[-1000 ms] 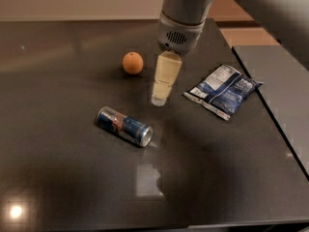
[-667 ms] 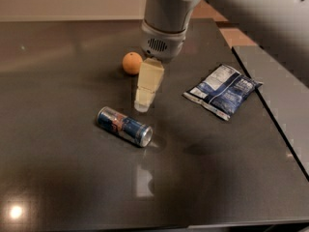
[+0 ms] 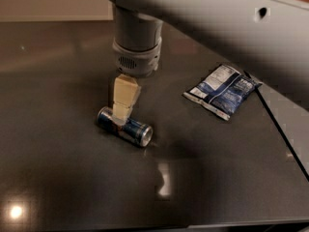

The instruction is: Place redbull can upright

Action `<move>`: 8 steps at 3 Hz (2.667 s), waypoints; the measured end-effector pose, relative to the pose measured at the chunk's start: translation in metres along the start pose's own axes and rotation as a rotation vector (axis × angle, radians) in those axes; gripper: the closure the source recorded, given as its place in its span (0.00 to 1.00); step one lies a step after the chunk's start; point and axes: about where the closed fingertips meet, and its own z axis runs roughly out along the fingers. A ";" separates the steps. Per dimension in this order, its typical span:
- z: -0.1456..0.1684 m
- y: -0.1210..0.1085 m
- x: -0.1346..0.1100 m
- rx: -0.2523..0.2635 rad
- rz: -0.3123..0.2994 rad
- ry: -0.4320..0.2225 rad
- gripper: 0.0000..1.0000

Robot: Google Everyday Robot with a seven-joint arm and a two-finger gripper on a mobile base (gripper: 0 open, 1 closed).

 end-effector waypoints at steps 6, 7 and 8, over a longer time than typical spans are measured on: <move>0.051 0.030 -0.051 -0.038 0.046 0.147 0.18; 0.059 0.028 -0.053 -0.044 0.047 0.158 0.41; 0.064 0.029 -0.053 -0.051 0.039 0.170 0.64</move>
Offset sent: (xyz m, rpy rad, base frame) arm -0.0217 0.0521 -0.0204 -0.0656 0.0687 -0.0159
